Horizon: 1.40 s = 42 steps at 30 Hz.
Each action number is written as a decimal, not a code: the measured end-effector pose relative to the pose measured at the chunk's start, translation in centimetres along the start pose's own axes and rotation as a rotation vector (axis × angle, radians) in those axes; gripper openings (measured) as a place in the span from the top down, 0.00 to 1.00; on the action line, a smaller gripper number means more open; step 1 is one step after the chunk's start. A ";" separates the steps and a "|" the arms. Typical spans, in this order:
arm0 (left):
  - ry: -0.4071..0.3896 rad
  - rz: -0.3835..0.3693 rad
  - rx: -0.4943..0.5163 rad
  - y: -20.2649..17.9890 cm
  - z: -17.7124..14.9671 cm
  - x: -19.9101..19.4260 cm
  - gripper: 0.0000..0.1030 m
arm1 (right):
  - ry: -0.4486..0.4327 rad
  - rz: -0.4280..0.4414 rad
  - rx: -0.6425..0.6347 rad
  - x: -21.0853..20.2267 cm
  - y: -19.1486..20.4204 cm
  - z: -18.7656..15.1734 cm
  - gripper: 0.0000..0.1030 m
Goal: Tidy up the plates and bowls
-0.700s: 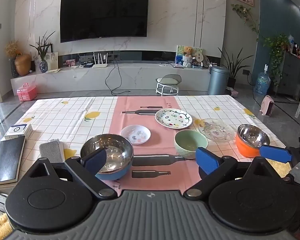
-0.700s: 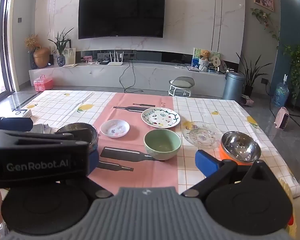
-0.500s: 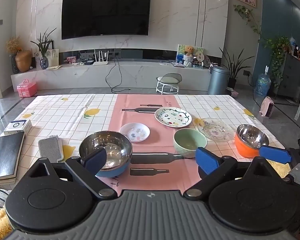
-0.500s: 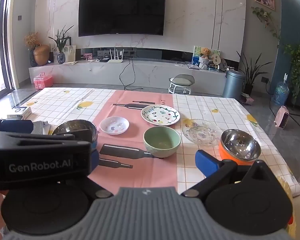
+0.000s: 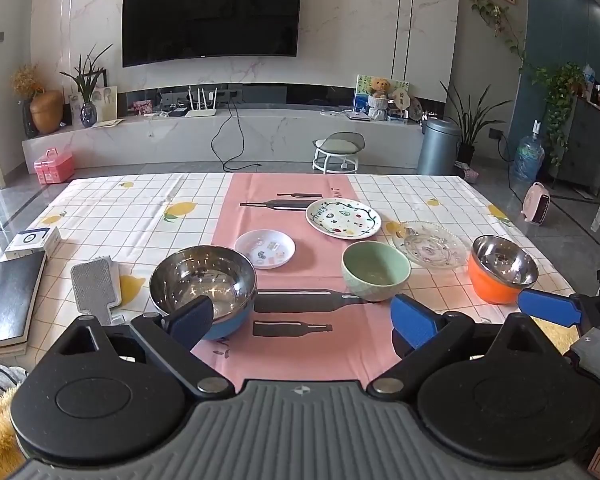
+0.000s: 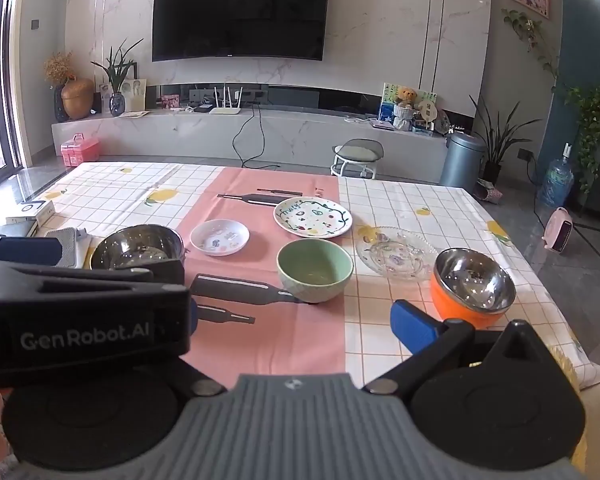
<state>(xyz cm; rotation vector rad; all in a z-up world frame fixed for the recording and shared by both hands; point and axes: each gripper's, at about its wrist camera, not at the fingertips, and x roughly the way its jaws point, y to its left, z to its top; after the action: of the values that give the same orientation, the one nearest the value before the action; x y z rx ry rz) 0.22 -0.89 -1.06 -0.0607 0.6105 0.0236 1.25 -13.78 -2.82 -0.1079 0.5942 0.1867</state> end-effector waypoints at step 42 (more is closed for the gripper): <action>-0.001 0.041 0.024 -0.8 0.0 -0.1 0.00 | 0.023 -0.002 -0.017 0.3 0.1 -0.2 0.03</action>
<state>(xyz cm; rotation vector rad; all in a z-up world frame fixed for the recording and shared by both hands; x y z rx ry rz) 0.14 -1.69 -0.99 -0.0247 0.6111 0.0562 1.39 -13.64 -3.16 -0.1272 0.6159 0.1890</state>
